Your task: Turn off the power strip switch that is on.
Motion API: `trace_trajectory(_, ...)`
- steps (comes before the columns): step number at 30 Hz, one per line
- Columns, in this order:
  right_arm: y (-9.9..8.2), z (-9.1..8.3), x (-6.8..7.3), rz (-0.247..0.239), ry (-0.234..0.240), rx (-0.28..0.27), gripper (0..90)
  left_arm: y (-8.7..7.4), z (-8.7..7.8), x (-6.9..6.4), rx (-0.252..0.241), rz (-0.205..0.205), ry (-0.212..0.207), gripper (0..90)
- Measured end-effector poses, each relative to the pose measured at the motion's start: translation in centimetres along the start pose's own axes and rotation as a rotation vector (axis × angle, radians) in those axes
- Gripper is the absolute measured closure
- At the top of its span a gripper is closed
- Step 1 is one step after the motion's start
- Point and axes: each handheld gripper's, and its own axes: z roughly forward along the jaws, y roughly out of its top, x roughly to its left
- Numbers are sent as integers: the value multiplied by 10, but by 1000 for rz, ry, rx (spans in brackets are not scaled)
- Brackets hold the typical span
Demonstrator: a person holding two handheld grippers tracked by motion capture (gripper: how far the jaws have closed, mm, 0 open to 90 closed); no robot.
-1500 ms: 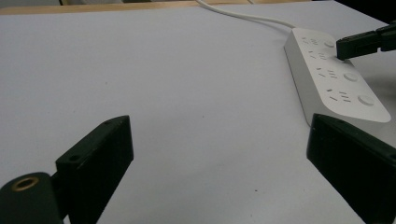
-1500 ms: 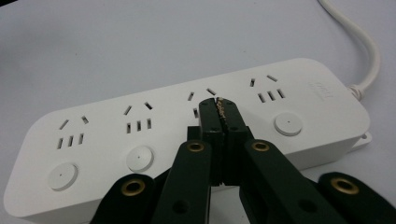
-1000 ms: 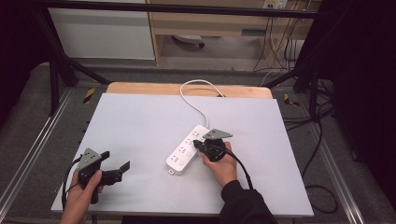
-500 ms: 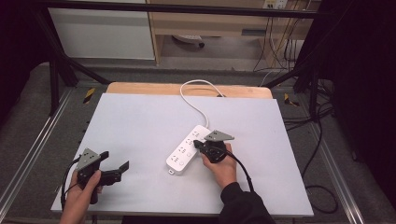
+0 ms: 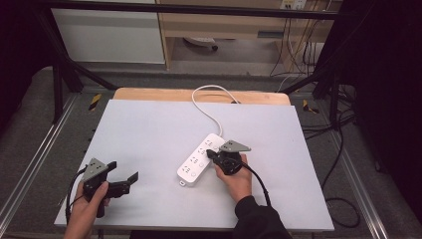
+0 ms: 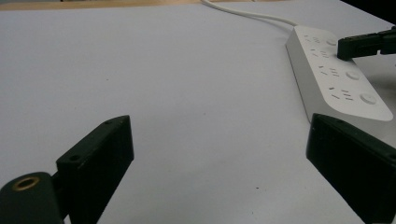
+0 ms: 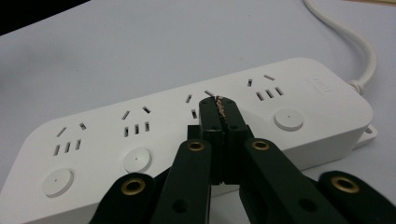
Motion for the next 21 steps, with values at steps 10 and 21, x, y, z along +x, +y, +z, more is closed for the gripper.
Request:
trace_trajectory(10, -2, 0, 0, 4, -1, -14, 900, 0, 0, -1, 6, 5, -4, 75)
trace_trajectory(21, -2, 0, -1, 19, 3, -17, 900, 0, 1, 0, 9, 6, -3, 74)
